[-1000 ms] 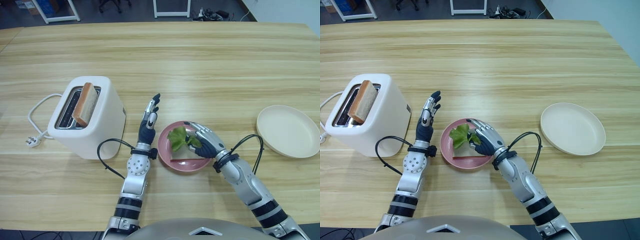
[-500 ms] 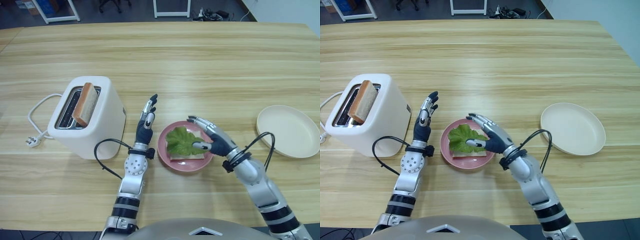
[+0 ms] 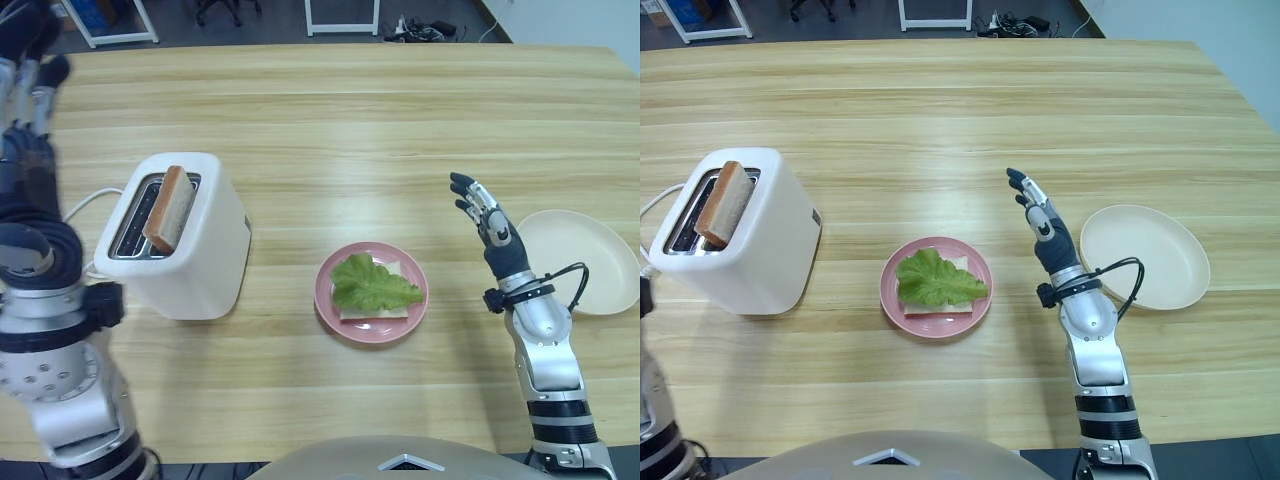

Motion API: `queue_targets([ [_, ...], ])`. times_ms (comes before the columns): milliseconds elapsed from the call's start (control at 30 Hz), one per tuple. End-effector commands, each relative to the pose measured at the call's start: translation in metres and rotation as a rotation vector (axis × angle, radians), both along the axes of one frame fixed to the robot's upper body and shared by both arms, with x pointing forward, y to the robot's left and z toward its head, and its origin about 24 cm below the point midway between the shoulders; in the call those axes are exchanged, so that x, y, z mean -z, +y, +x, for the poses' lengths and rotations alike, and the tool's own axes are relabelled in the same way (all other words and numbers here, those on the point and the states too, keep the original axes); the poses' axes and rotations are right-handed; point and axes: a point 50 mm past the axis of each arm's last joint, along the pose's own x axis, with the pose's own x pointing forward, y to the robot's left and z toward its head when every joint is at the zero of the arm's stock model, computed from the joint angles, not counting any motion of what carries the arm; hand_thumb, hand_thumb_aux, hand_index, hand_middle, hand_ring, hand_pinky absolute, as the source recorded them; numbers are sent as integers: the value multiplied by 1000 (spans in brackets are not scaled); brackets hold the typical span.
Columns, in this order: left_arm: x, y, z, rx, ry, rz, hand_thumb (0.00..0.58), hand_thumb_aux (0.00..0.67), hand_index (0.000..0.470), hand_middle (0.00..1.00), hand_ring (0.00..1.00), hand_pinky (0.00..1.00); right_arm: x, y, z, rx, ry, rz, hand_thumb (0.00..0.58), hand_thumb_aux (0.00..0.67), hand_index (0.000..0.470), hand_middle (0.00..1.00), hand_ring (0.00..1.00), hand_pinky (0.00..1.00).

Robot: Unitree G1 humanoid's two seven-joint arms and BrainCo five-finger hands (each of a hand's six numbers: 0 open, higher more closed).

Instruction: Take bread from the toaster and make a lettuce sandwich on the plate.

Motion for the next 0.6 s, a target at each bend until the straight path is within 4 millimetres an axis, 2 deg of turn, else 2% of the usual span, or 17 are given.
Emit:
queue_targets([
  [33, 39, 36, 10, -375, 266, 179, 0, 0, 0, 0, 0, 0, 6, -2, 0, 29, 7, -23, 0, 0, 0, 0, 0, 0],
  [200, 83, 59, 19, -592, 517, 310, 0, 0, 0, 0, 0, 0, 8, 2, -1, 27, 4, -32, 0, 0, 0, 0, 0, 0],
  [267, 93, 65, 21, -649, 560, 365, 0, 0, 0, 0, 0, 0, 10, 3, -1, 22, 9, -38, 0, 0, 0, 0, 0, 0],
  [400, 105, 66, 25, -674, 623, 364, 0, 0, 0, 0, 0, 0, 12, 2, -1, 29, 16, -37, 0, 0, 0, 0, 0, 0],
  [500, 106, 66, 29, -679, 622, 348, 0, 0, 0, 0, 0, 0, 15, 3, -1, 31, 23, -37, 0, 0, 0, 0, 0, 0],
  [600, 106, 58, 35, -625, 609, 319, 0, 0, 0, 0, 0, 0, 17, 5, 0, 29, 28, -41, 0, 0, 0, 0, 0, 0],
])
